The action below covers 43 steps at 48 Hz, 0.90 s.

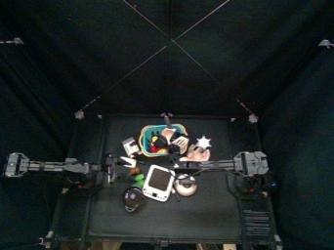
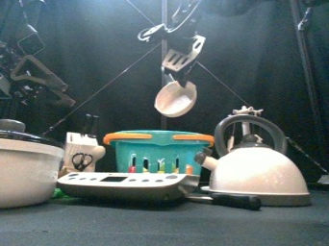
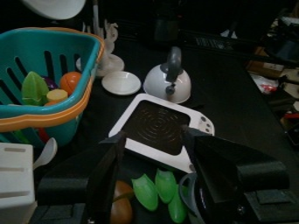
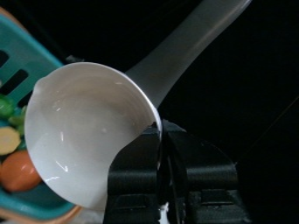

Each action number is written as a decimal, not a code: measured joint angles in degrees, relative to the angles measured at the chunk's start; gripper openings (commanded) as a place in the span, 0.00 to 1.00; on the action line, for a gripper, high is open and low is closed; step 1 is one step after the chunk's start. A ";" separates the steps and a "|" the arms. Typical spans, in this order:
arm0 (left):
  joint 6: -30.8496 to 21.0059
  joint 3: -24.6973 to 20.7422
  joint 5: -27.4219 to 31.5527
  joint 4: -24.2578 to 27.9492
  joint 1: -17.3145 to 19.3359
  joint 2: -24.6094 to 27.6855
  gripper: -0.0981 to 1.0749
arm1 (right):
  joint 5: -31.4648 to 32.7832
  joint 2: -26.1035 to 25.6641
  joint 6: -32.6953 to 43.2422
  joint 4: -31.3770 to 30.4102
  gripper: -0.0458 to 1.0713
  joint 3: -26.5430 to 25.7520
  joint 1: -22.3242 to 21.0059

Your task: Place pan on bottom right of table

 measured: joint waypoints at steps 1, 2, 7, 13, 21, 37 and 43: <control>0.00 0.00 0.00 0.00 0.00 0.00 0.85 | 0.18 -0.53 0.35 0.62 0.28 0.62 0.53; 0.00 0.09 0.00 0.00 0.00 0.09 0.85 | 0.53 -0.97 0.70 1.41 0.28 1.32 1.14; 0.09 0.09 0.00 -0.09 0.00 0.00 0.85 | 1.49 -3.25 3.78 4.92 0.28 3.78 3.25; 0.00 0.09 0.00 0.00 0.00 0.09 0.85 | 1.58 -6.24 9.76 6.50 0.28 5.98 6.42; 0.00 0.09 0.00 0.00 0.00 0.00 0.85 | 1.67 -10.81 15.38 8.44 0.28 9.67 9.84; 0.00 0.00 0.00 0.00 0.00 0.09 0.85 | 0.70 -20.39 30.41 15.56 0.28 19.16 17.58; 0.00 0.09 0.00 0.00 0.00 0.00 0.85 | -1.76 -23.82 36.39 17.84 0.28 23.47 20.13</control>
